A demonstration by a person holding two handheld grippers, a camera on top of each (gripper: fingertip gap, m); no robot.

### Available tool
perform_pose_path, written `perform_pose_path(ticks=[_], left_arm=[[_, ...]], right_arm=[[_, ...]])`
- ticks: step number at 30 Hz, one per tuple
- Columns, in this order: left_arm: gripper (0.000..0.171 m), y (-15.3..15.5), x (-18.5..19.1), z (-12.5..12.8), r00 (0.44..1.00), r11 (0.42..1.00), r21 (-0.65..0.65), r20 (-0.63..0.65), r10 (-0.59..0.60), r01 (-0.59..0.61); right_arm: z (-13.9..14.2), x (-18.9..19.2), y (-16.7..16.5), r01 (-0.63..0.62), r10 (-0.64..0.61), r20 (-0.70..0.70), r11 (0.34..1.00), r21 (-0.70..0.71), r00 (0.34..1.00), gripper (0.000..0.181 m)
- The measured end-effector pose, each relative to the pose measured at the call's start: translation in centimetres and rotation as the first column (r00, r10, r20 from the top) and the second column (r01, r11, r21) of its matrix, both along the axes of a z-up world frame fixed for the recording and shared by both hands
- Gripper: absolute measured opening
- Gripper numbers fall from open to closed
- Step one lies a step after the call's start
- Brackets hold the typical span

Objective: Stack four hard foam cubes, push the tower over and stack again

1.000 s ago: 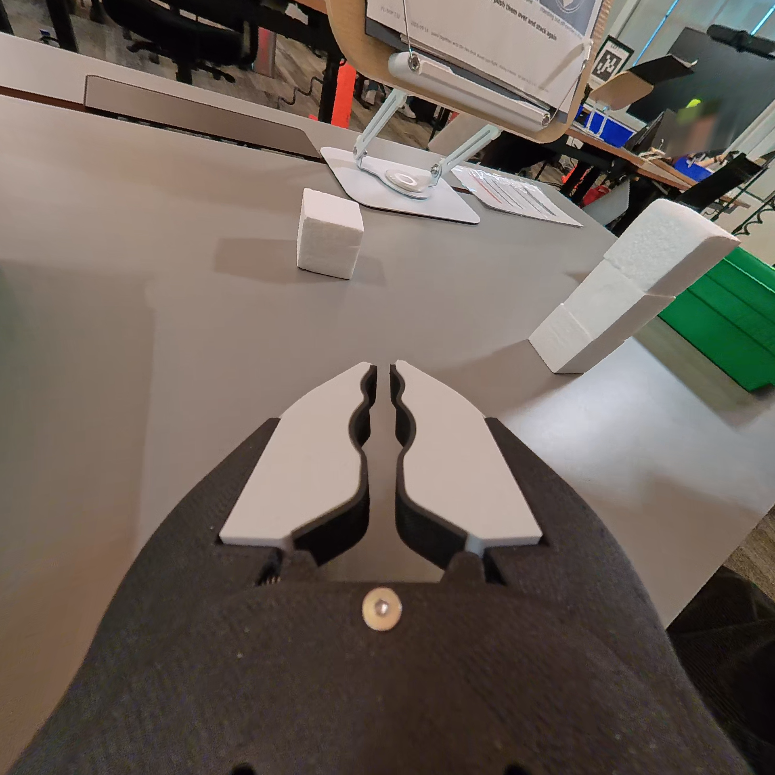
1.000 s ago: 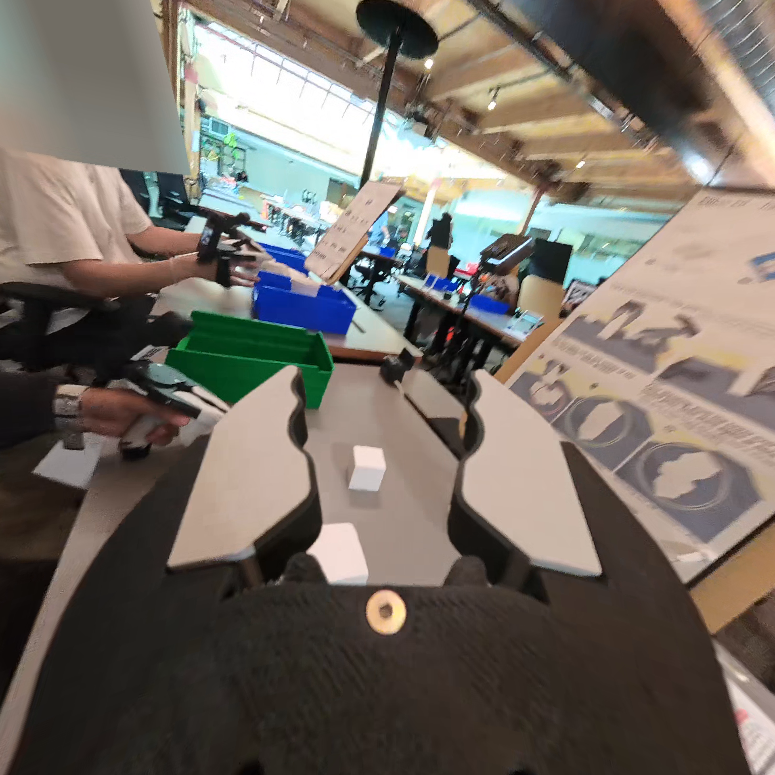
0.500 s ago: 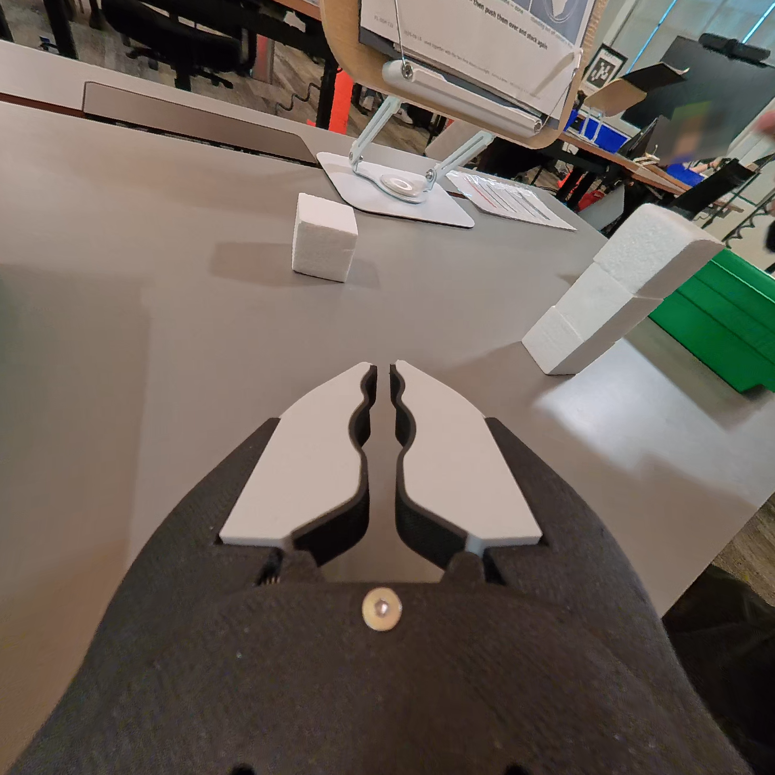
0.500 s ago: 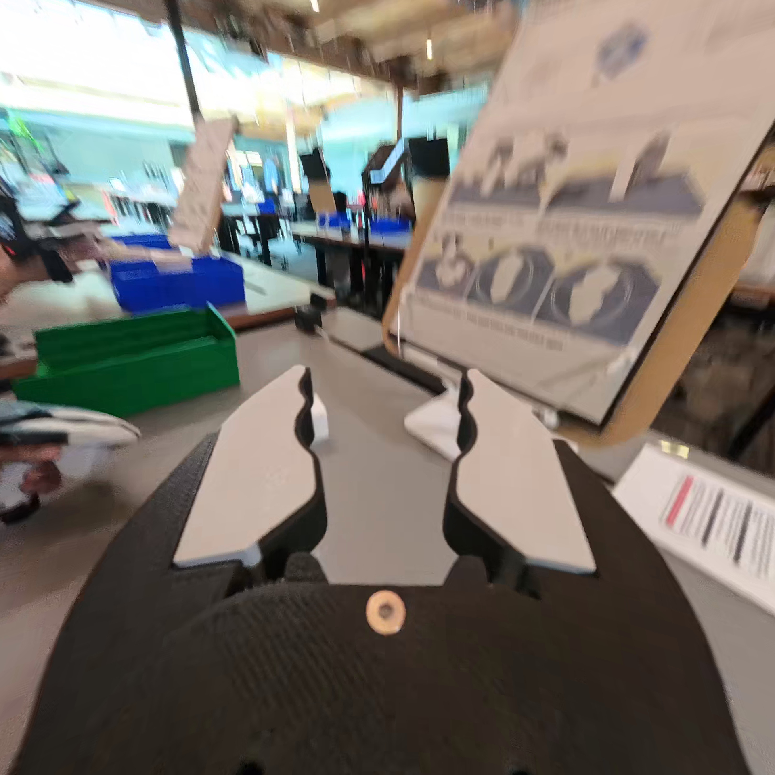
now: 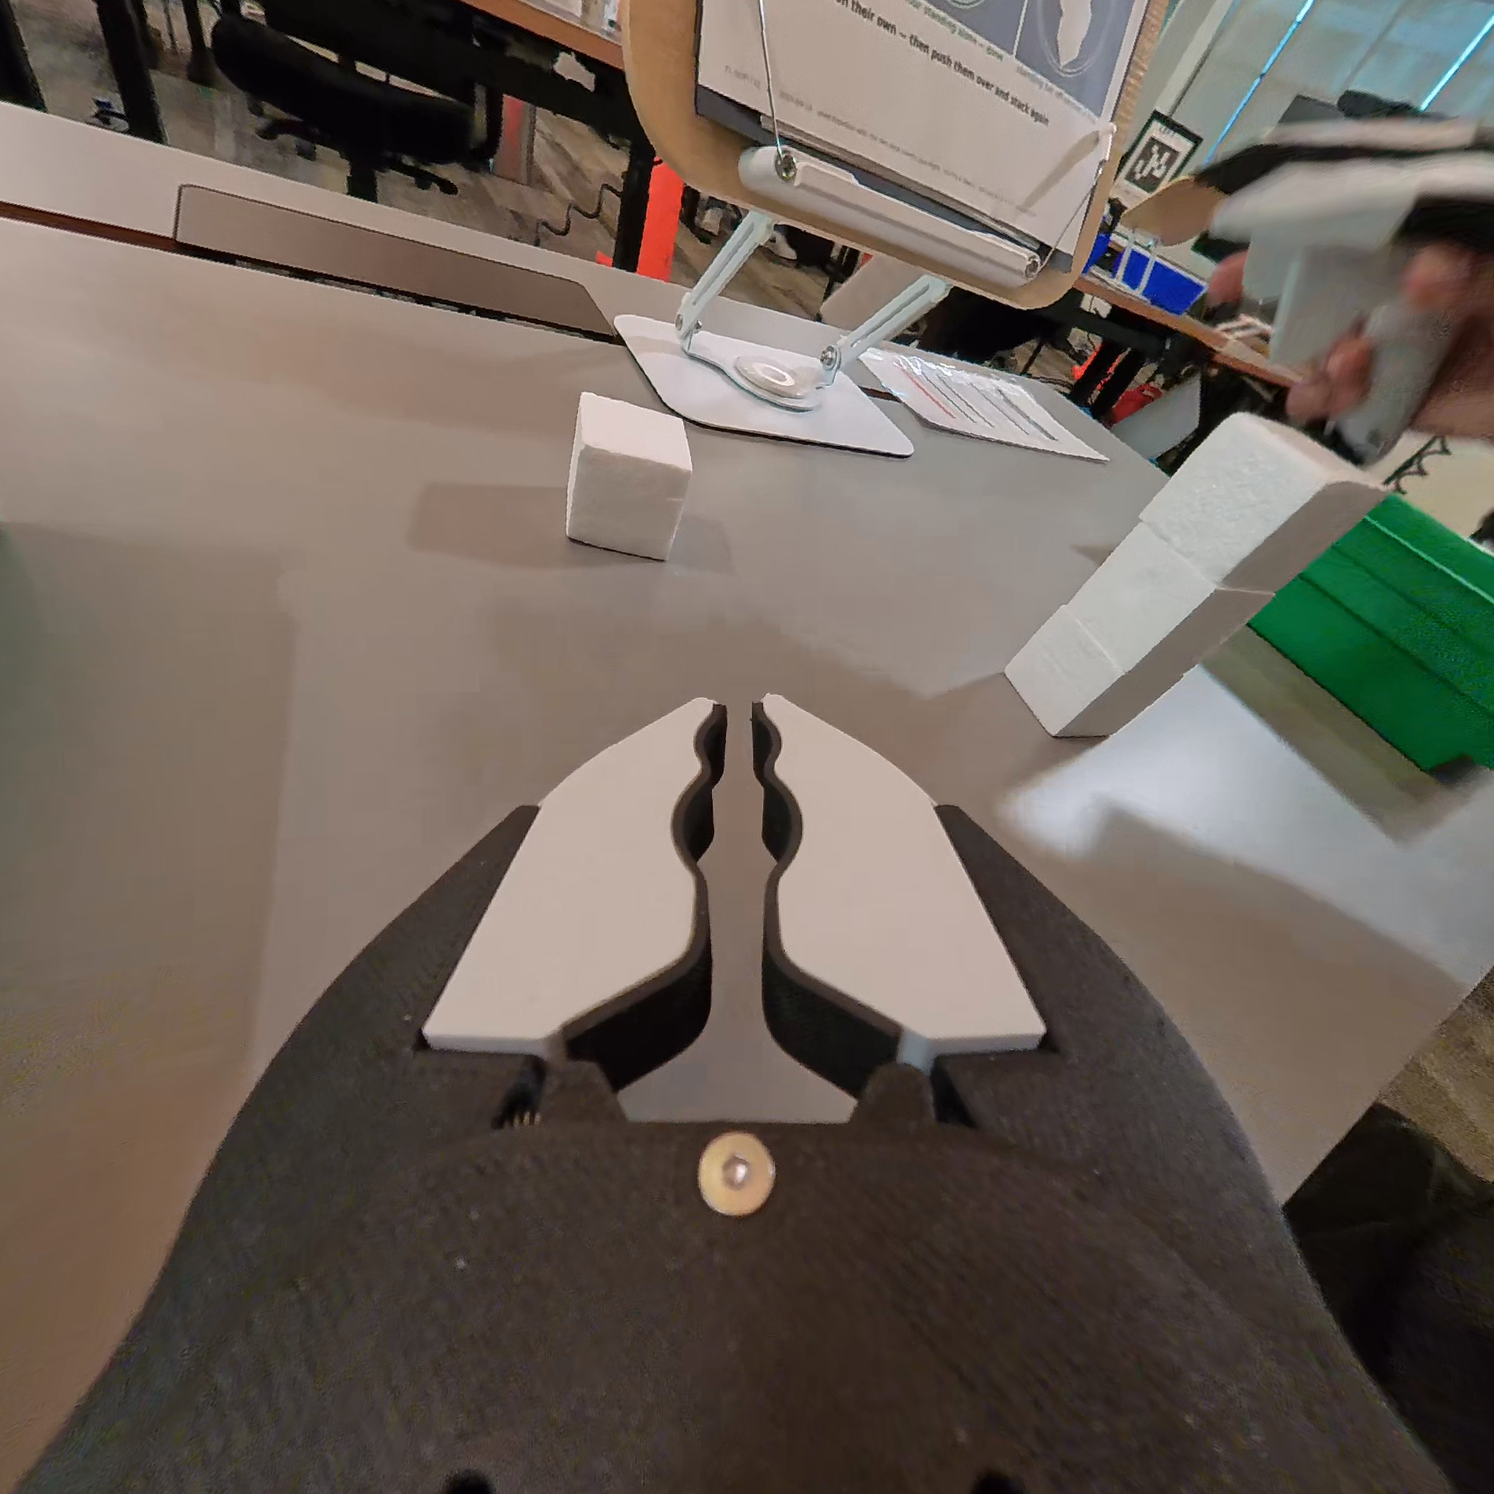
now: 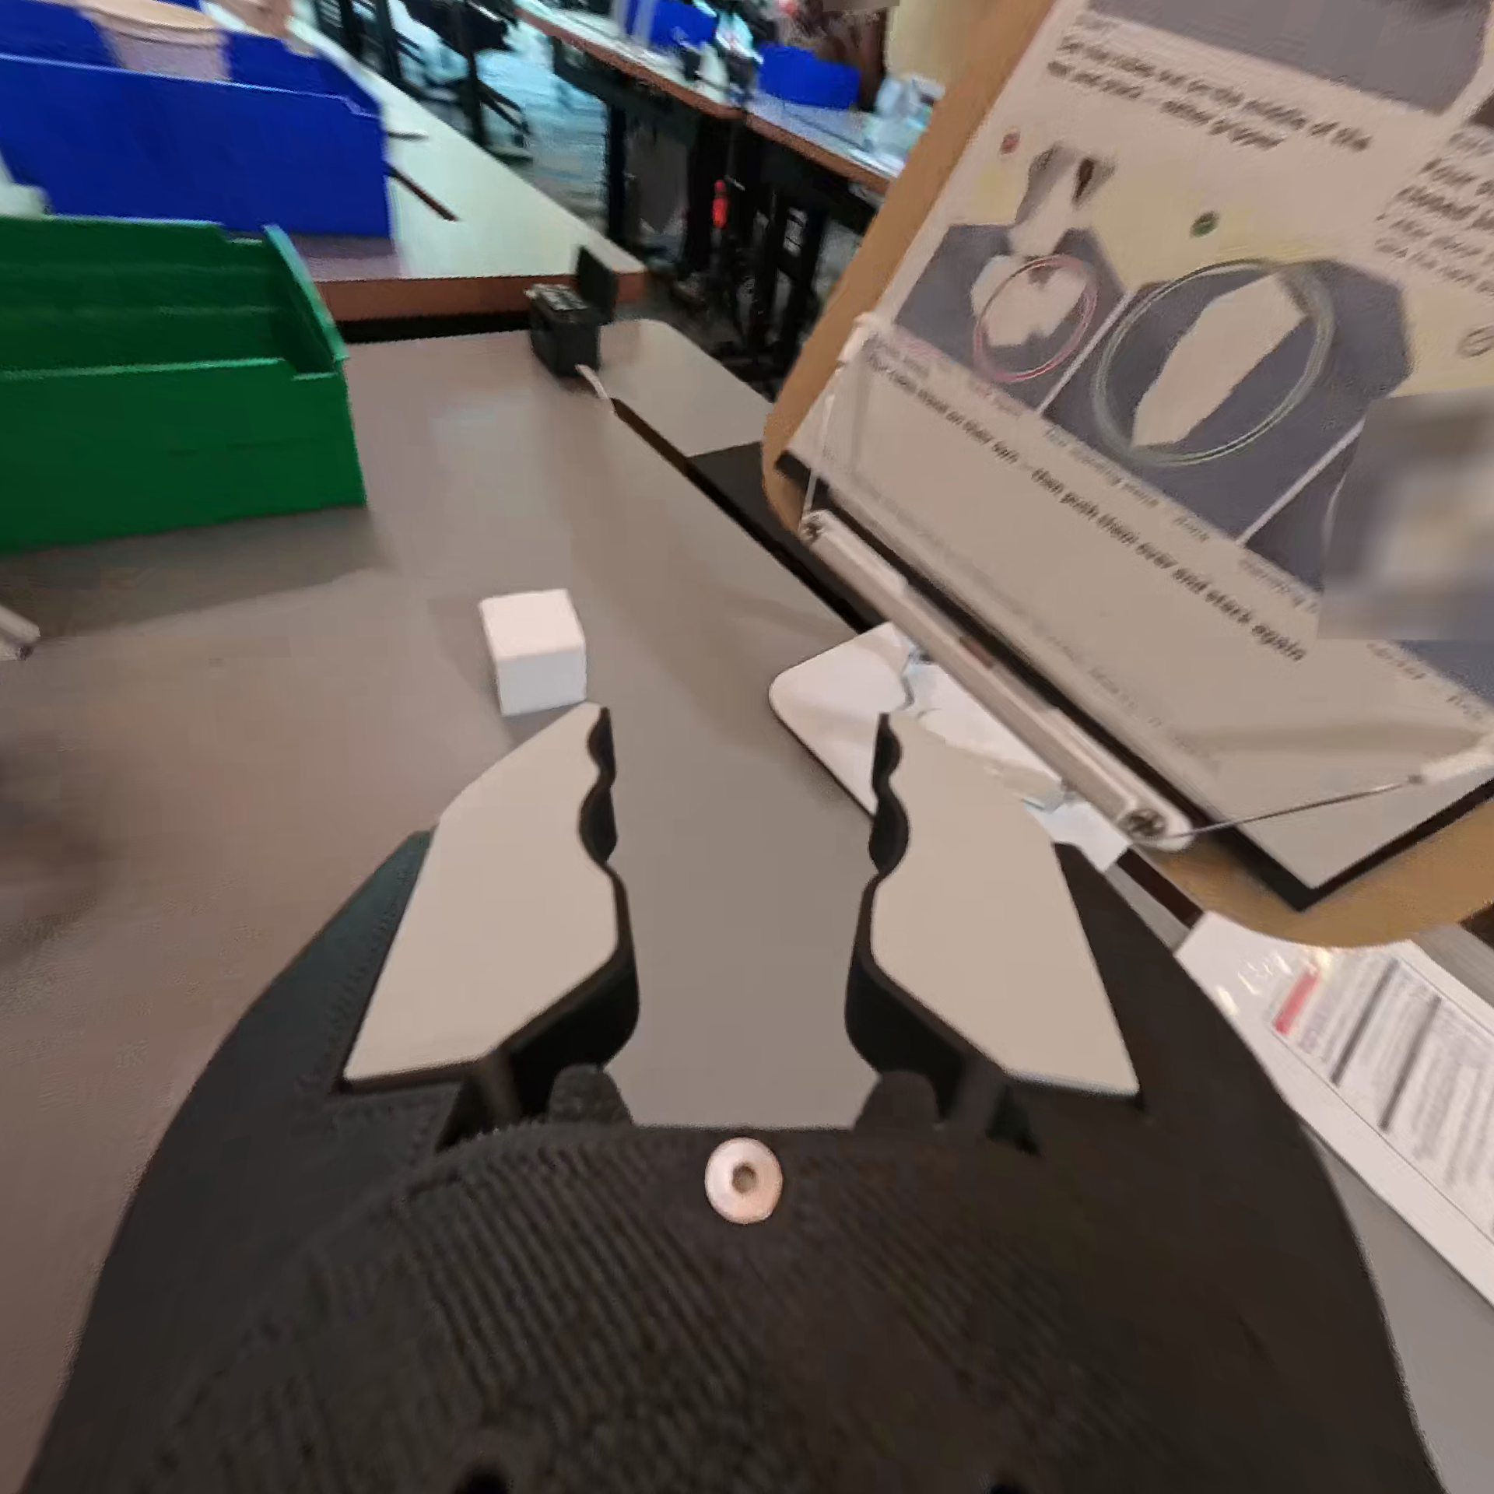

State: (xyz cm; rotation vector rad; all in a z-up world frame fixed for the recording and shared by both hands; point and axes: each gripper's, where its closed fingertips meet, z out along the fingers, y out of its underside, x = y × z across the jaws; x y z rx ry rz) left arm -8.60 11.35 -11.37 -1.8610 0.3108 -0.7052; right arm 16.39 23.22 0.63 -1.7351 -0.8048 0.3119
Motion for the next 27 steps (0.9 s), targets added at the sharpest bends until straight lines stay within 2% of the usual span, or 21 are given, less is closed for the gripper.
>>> perform_pose_path(ticks=[1, 2, 6, 8, 12, 14, 17, 22, 24, 27], left_arm=[[0.007, 0.0, 0.1, -0.1, 1.0, 1.0, 0.0, -0.008, -0.006, 0.006], [0.007, 0.0, 0.3, -0.3, 1.0, 1.0, -0.004, -0.015, -0.016, 0.016], [0.008, -0.3, 0.8, -0.7, 0.998, 0.999, -0.016, -0.035, -0.044, 0.044], [0.008, -0.3, 0.8, -0.8, 0.998, 0.999, -0.018, -0.046, -0.052, 0.051], [0.009, -0.2, 0.7, -1.3, 0.997, 0.997, -0.039, -0.048, -0.067, 0.065], [0.01, -0.1, 0.6, -1.5, 0.996, 0.996, -0.054, -0.034, -0.078, 0.076], [0.01, 0.0, 0.1, -1.4, 0.997, 0.996, -0.051, -0.033, -0.074, 0.073], [0.01, 0.4, -0.7, -1.3, 0.997, 0.997, -0.042, -0.039, -0.062, 0.06], [0.01, 0.4, -0.6, -1.4, 0.997, 0.997, -0.049, -0.039, -0.069, 0.067], [0.01, 0.3, -0.5, -1.4, 0.996, 0.997, -0.04, -0.049, -0.072, 0.07]], right_arm=[[0.8, -0.6, 0.9, 0.038, -0.038, 0.013, 0.999, -0.038, 0.999, 0.06], [1.2, -1.9, 1.3, 0.025, -0.023, 0.021, 0.995, -0.098, 1.0, 0.065], [0.7, -9.7, 1.5, -0.16, 0.174, 0.014, 0.93, -0.33, 0.985, 0.071], [-0.9, -12.8, 2.4, -0.179, 0.237, 0.112, 0.907, -0.38, 0.965, 0.072], [-6.4, -16.9, 4.4, -0.164, 0.358, 0.299, 0.839, -0.519, 0.884, 0.066], [-9.4, -17.7, 5.5, -0.097, 0.382, 0.387, 0.805, -0.585, 0.839, 0.069], [-12.7, -18.2, 6.8, -0.008, 0.398, 0.522, 0.8, -0.599, 0.755, 0.08], [-16.4, -18.3, 6.4, 0.06, 0.455, 0.614, 0.771, -0.634, 0.645, 0.081], [-16.7, -17.9, 6.5, 0.074, 0.45, 0.648, 0.785, -0.615, 0.615, 0.058], [-14.0, -19.2, 5.7, -0.032, 0.459, 0.572, 0.798, -0.602, 0.679, 0.053]])
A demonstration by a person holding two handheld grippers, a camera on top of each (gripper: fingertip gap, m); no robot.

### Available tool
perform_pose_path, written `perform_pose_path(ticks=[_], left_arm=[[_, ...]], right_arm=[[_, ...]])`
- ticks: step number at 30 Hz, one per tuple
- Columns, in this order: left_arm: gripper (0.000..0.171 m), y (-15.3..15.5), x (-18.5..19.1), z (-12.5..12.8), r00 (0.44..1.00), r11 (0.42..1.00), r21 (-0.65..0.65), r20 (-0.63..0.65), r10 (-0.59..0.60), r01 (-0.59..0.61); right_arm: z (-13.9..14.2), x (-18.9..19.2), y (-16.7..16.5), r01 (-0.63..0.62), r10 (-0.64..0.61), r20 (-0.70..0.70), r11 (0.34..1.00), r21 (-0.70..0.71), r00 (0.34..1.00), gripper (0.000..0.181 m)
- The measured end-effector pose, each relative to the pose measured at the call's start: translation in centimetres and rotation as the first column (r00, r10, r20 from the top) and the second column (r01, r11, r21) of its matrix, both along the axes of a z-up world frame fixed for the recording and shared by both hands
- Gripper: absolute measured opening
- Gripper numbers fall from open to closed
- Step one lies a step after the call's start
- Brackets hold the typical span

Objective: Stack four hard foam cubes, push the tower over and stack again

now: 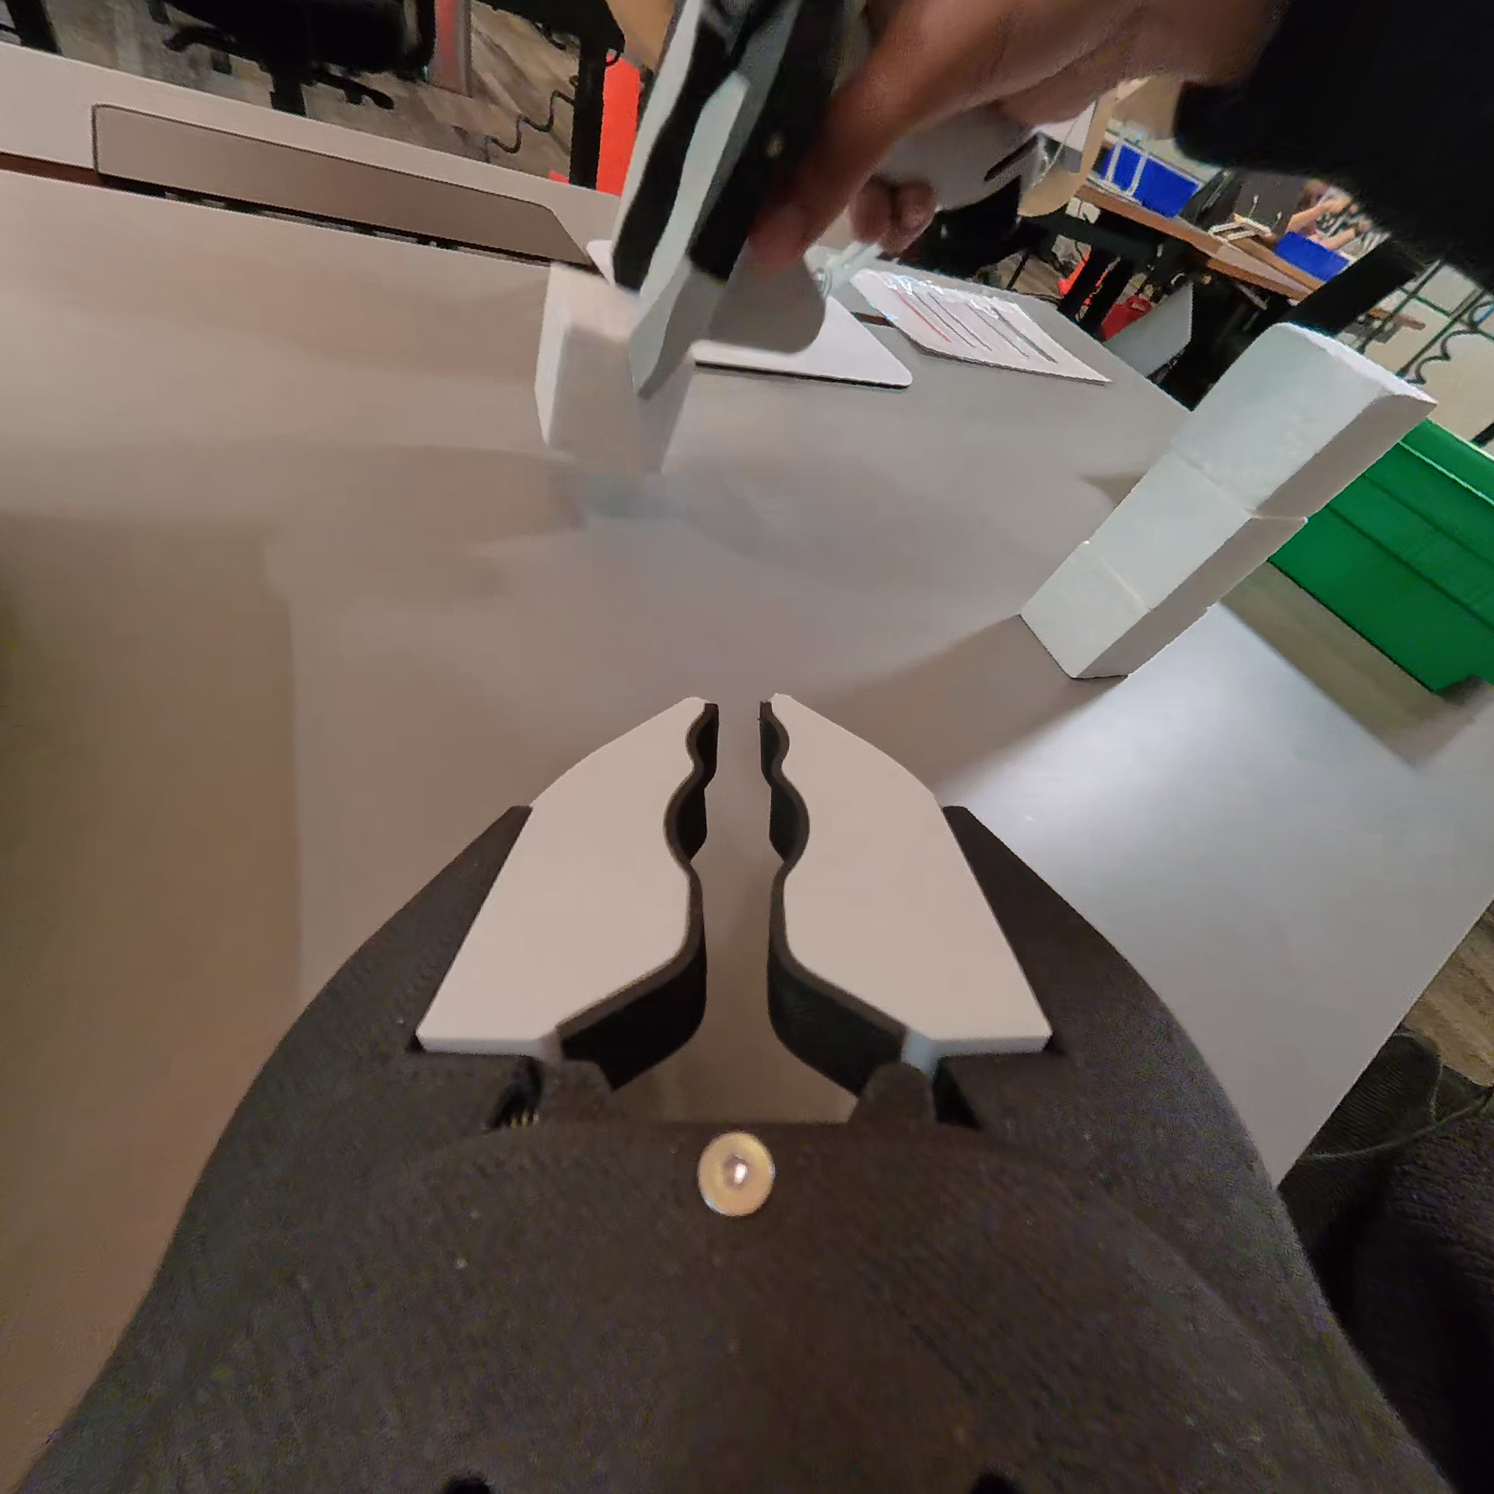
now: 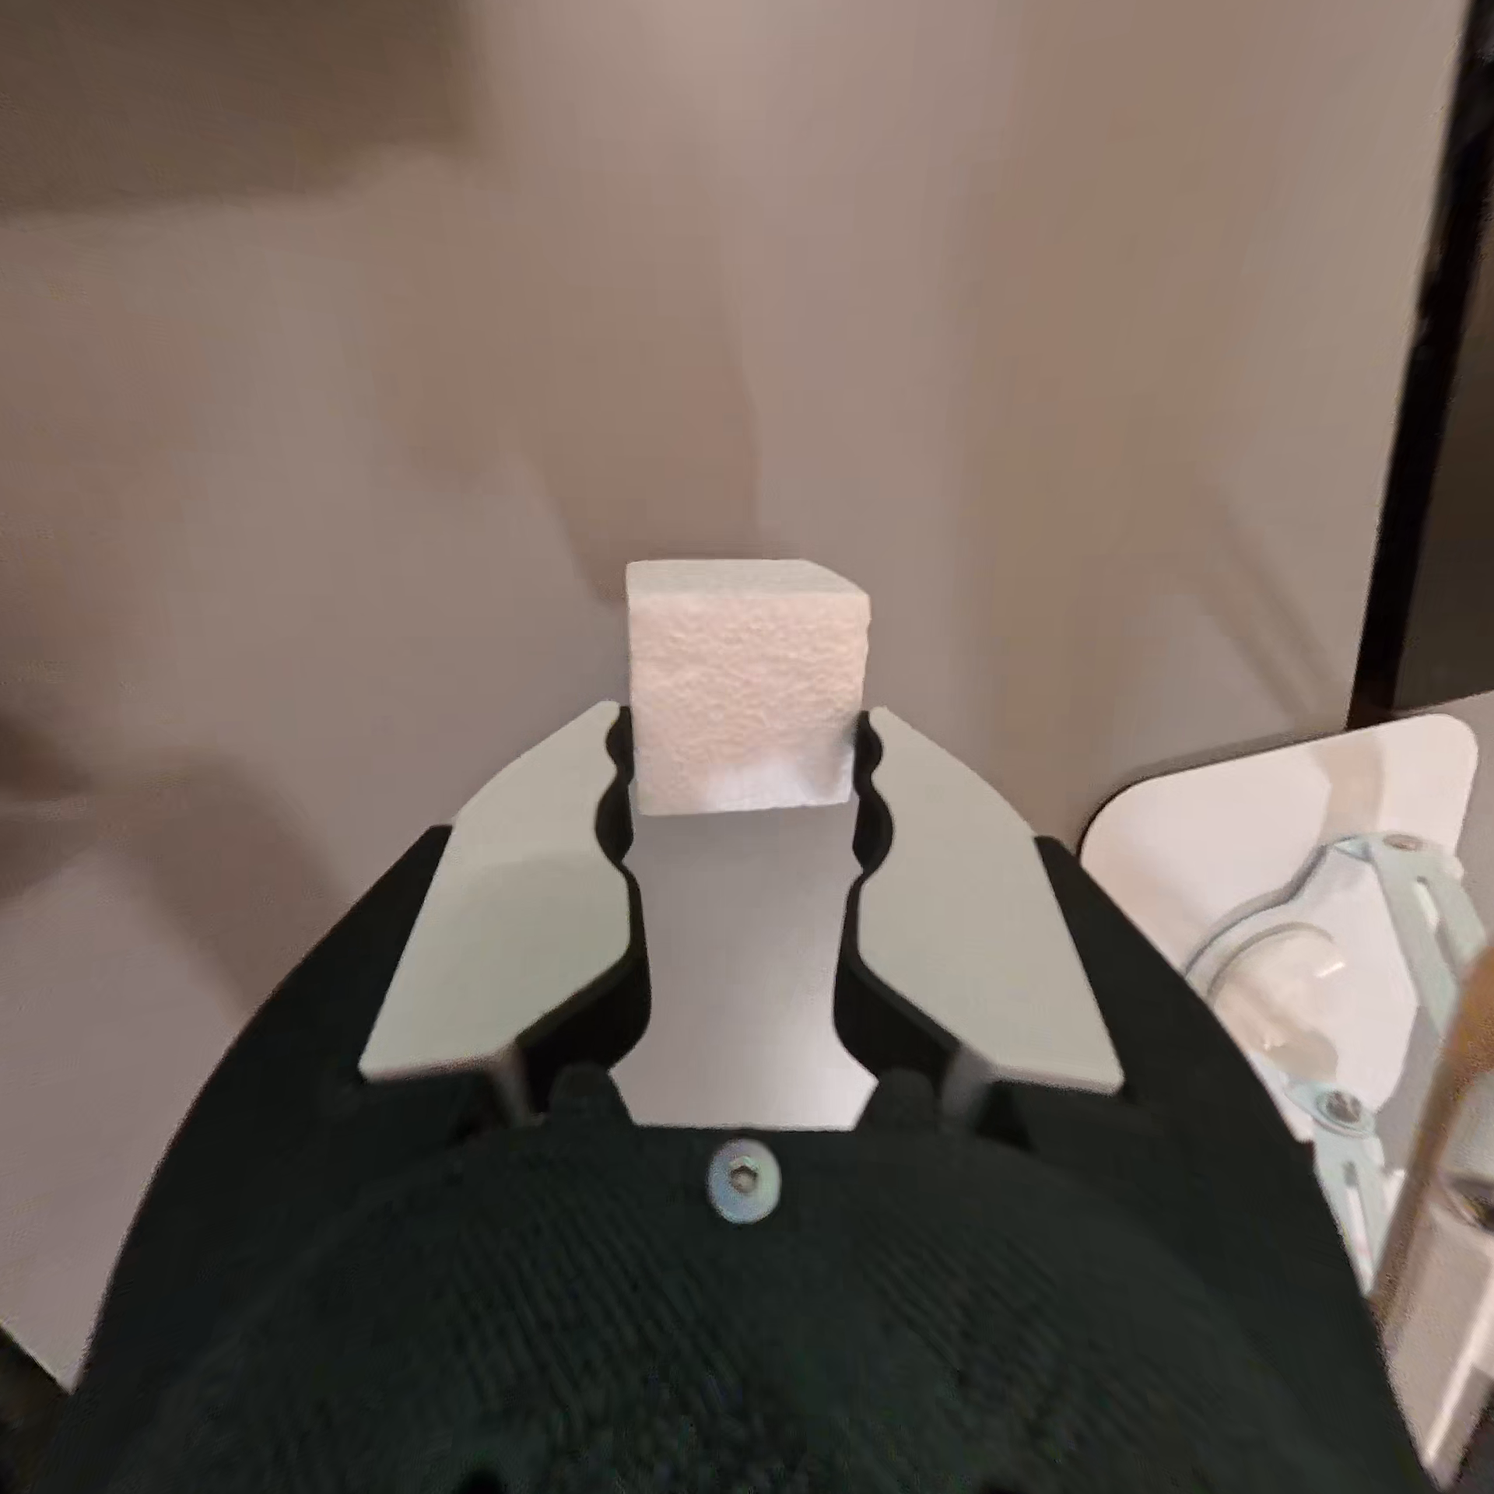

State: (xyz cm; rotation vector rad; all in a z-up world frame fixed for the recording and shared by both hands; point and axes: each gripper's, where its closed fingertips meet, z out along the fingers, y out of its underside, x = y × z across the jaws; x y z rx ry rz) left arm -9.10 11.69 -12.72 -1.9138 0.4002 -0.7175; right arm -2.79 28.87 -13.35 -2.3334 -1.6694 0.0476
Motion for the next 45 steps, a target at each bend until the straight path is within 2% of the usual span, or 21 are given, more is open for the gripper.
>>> perform_pose_path(ticks=[3, 6, 10, 14, 16, 18, 21, 26, 28, 32, 45], left_arm=[[0.01, -0.1, 0.1, 0.0, 1.0, 1.0, 0.003, -0.006, -0.001, 0.001], [0.011, -0.4, 0.3, -0.2, 1.0, 1.0, -0.01, -0.014, -0.01, 0.01], [0.011, -0.7, 0.4, 0.1, 1.0, 1.0, -0.007, -0.004, -0.01, 0.01], [0.011, -1.2, 1.3, 0.8, 0.994, 0.999, -0.039, 0.105, -0.026, 0.03], [0.011, -1.5, 1.7, 1.0, 0.991, 0.998, -0.049, 0.133, -0.031, 0.038], [0.011, -1.7, 2.0, 1.0, 0.991, 0.998, -0.052, 0.127, -0.04, 0.047], [0.011, -1.8, 2.2, 0.9, 0.995, 0.998, -0.039, 0.095, -0.039, 0.043], [0.011, -1.9, 2.1, 0.6, 0.998, 0.999, -0.027, 0.05, -0.038, 0.04], [0.012, -2.0, 2.2, 0.5, 0.997, 0.998, -0.039, 0.055, -0.046, 0.049], [0.012, -2.2, 2.4, 0.6, 0.994, 0.996, -0.054, 0.087, -0.062, 0.066], [0.013, -2.5, 2.8, 0.5, 0.991, 0.993, -0.07, 0.101, -0.083, 0.091]], right_arm=[[4.1, 0.2, -1.4, -0.033, 0.033, -0.1, 0.999, 0.004, 0.994, 0.053], [8.5, 2.6, -4.3, -0.111, 0.106, -0.125, 0.993, -0.033, 0.987, 0.053], [14.2, 8.7, -6.9, -0.083, 0.093, -0.133, 0.993, 0.08, 0.987, 0.053], [16.6, 15.8, -10.8, -0.078, 0.085, -0.056, 0.99, 0.121, 0.995, 0.053], [16.8, 17.7, -13.2, -0.141, 0.144, -0.021, 0.983, 0.118, 0.989, 0.053], [16.1, 18.5, -15.8, -0.256, 0.257, 0.003, 0.962, 0.096, 0.966, 0.053], [14.7, 19.2, -17.1, -0.301, 0.292, 0.091, 0.949, 0.1, 0.952, 0.053], [13.8, 18.5, -17.4, -0.247, 0.243, 0.081, 0.968, 0.044, 0.967, 0.053], [13.7, 18.1, -17.5, -0.199, 0.199, 0.052, 0.98, 0.004, 0.979, 0.053], [13.4, 18.6, -17.0, -0.141, 0.139, 0.095, 0.99, 0.008, 0.986, 0.053], [12.5, 19.7, -17.4, -0.101, 0.103, 0.103, 0.995, -0.018, 0.989, 0.053]])
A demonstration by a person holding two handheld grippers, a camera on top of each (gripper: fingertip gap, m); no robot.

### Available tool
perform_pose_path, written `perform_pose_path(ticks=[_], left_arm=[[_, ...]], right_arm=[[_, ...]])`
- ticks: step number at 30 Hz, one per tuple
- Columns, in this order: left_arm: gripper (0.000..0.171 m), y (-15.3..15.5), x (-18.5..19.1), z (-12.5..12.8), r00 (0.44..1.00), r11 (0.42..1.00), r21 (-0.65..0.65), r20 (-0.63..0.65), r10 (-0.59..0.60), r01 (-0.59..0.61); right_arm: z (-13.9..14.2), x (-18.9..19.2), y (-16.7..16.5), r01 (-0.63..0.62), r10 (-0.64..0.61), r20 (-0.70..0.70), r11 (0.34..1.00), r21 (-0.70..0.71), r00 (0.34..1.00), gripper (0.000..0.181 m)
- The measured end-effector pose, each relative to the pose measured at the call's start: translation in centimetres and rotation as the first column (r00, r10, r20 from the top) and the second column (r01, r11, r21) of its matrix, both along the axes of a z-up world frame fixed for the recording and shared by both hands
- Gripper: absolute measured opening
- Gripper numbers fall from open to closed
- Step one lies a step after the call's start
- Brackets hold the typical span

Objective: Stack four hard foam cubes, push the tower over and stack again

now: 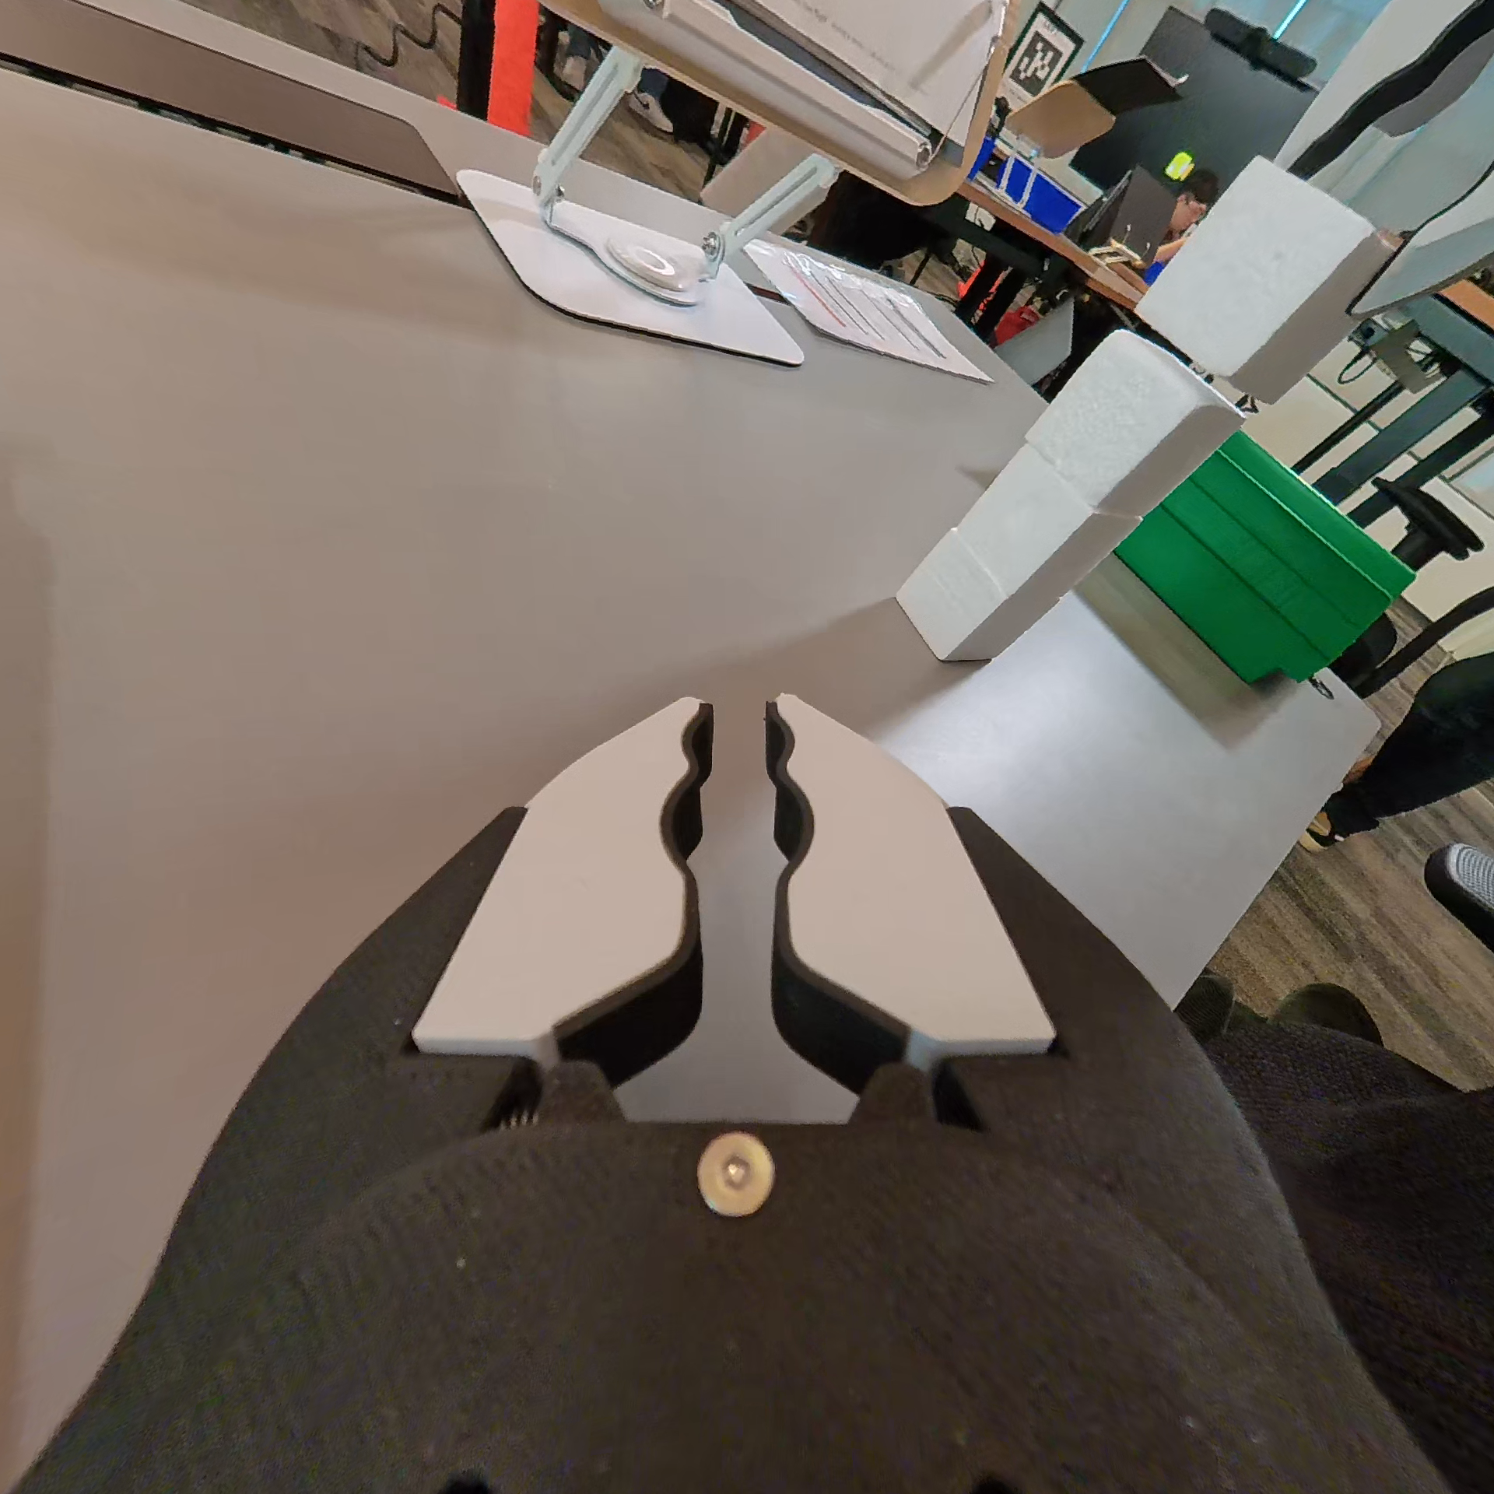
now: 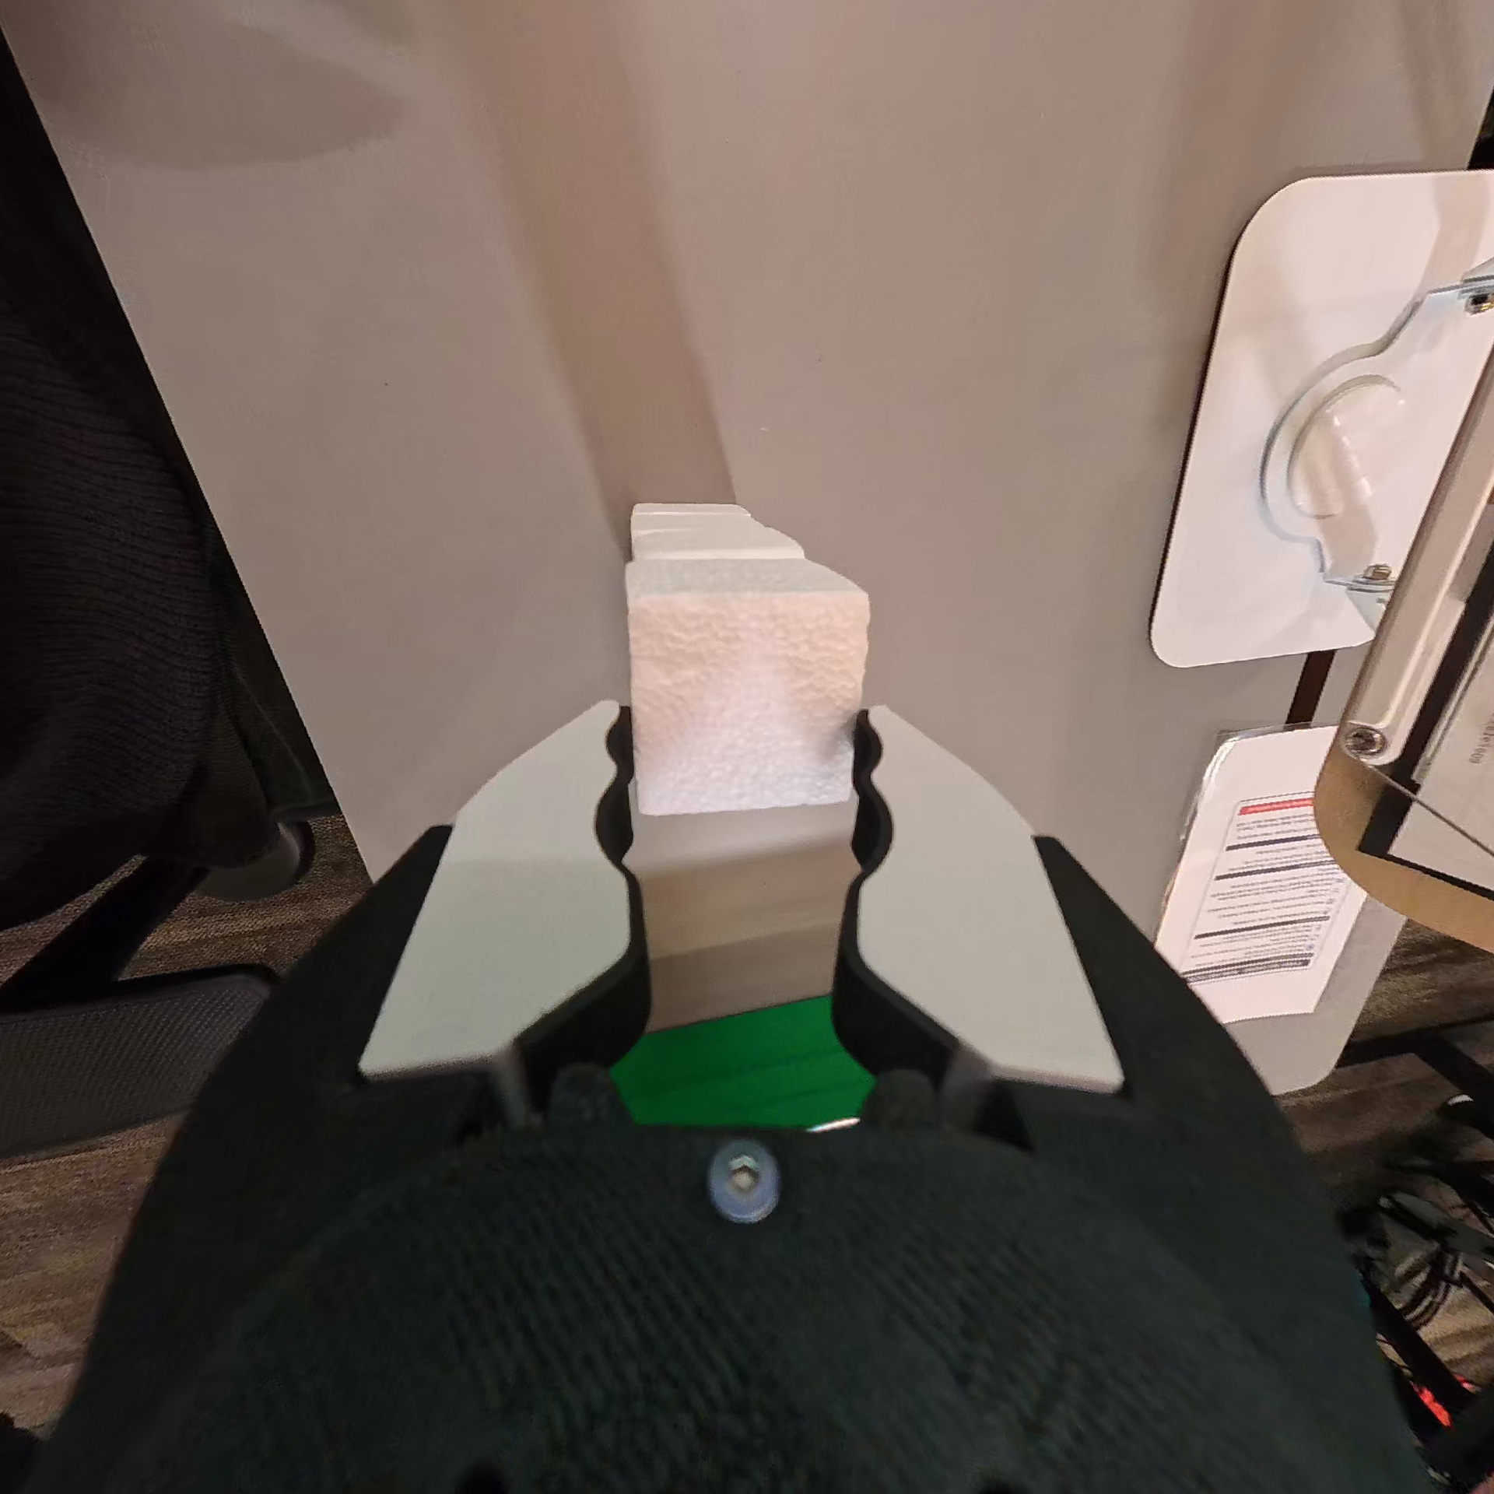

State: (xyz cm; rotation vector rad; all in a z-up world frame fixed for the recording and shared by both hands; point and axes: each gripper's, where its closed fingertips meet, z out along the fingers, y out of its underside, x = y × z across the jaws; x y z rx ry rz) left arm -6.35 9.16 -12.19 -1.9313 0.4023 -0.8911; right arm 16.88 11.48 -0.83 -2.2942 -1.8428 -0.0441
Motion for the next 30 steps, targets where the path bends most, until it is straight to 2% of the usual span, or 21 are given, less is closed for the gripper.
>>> perform_pose_path(ticks=[30], left_arm=[[0.013, -0.09, 0.16, -0.27, 1.0, 1.0, -0.004, -0.016, -0.008, 0.008]], right_arm=[[-0.62, 0.0, -0.23, -0.039, 0.039, 0.025, 0.999, 0.01, 0.999, 0.053]])
